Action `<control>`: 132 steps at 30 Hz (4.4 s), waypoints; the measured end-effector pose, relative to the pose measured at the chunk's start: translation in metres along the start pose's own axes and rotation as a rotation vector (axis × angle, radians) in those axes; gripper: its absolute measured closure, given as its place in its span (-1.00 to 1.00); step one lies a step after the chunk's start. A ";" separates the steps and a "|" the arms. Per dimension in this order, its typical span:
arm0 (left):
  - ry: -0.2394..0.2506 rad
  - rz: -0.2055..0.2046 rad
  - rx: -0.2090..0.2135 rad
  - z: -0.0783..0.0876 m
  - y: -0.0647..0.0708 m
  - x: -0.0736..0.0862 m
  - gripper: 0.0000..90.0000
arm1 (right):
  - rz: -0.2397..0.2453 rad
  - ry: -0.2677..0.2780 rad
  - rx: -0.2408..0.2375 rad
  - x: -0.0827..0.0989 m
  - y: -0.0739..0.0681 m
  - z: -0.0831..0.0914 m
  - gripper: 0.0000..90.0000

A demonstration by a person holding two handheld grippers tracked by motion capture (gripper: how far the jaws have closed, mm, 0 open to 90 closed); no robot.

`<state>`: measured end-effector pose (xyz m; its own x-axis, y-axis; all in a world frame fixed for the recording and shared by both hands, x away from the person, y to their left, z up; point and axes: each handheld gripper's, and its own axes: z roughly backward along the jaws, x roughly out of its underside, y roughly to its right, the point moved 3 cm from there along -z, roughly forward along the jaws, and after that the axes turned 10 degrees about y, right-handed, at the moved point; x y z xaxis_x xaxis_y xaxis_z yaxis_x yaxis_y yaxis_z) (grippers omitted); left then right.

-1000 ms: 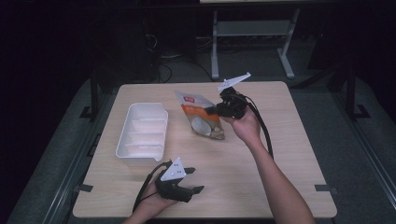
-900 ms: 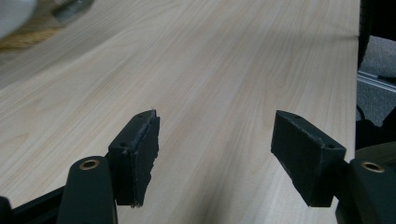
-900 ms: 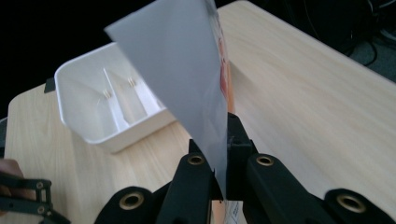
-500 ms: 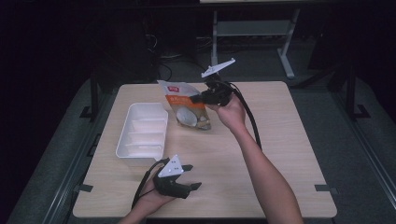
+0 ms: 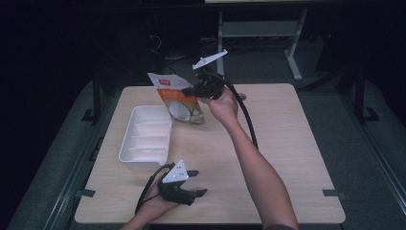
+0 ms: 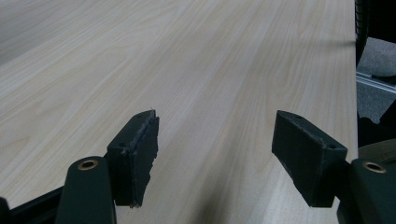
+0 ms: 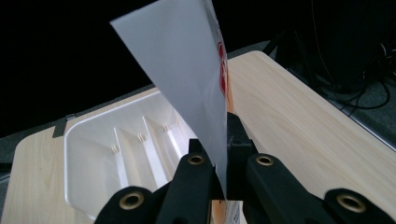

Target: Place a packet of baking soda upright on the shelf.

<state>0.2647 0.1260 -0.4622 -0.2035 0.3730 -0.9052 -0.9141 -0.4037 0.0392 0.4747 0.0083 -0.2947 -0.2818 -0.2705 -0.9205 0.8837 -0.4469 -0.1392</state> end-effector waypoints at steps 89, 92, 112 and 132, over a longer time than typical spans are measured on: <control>0.004 -0.035 -0.023 0.000 -0.002 -0.001 -0.34 | -0.080 -0.001 -0.039 0.039 0.020 -0.123 0.85; 0.010 -0.031 -0.027 0.001 -0.003 -0.001 -0.35 | -0.079 0.007 -0.044 0.036 0.020 -0.115 0.77; 0.013 -0.025 -0.043 -0.001 -0.006 -0.002 -0.36 | -0.123 0.030 -0.072 0.055 0.028 -0.077 0.57; 0.019 -0.035 -0.066 -0.003 -0.008 -0.003 -0.36 | -0.149 0.051 -0.056 0.068 0.035 -0.025 0.43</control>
<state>0.2733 0.1253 -0.4610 -0.1647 0.3718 -0.9136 -0.8952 -0.4452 -0.0198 0.4952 -0.0046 -0.3716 -0.3927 -0.1604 -0.9056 0.8535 -0.4303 -0.2939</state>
